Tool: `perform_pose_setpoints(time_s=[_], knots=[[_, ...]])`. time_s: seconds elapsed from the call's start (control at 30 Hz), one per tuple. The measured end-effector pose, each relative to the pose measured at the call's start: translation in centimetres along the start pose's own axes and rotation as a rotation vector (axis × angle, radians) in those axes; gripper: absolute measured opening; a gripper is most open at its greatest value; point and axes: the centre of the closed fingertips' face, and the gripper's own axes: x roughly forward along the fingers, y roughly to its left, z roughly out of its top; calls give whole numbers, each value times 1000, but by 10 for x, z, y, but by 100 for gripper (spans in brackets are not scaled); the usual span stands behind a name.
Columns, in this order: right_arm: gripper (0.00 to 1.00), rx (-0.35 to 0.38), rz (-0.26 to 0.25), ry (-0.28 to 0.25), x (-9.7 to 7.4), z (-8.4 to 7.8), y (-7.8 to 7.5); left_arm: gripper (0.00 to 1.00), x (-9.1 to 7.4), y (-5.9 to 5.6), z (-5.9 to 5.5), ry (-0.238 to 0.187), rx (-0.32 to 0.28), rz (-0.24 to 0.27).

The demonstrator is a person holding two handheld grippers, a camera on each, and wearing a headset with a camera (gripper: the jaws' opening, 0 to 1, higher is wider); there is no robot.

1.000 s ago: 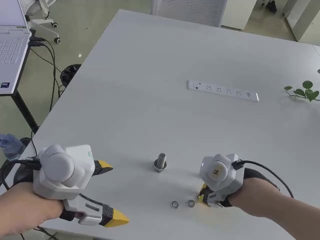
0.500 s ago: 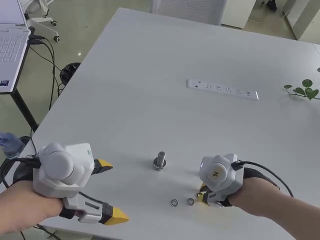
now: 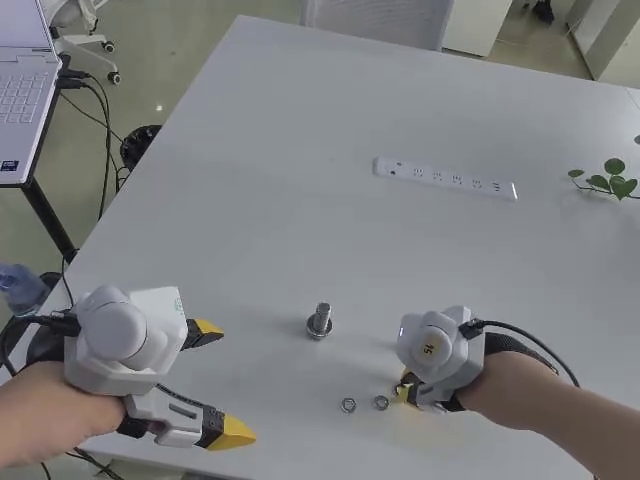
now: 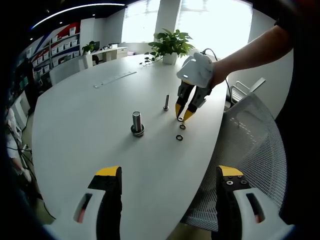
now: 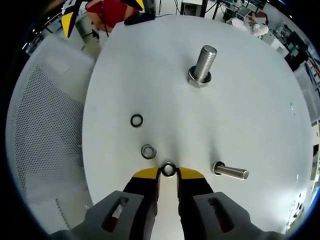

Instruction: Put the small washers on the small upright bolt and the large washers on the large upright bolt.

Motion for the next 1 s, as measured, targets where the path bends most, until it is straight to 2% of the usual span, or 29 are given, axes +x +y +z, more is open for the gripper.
perform_pose_setpoints(time_s=[0.3, 0.67, 0.8, 1.0], knots=[[13, 26, 5, 25, 1, 1, -1, 77, 0, 0, 1, -3, -1, 0], [12, 59, 9, 13, -1, 0, 0, 77, 0, -2, 0, 1, 3, -1], [12, 111, 27, -9, -6, 2, 4, 77, -1, -1, 2, -3, 1, 2], [12, 120, 24, -18, -18, 5, 7, 77, 0, -1, 6, -13, 5, 6]])
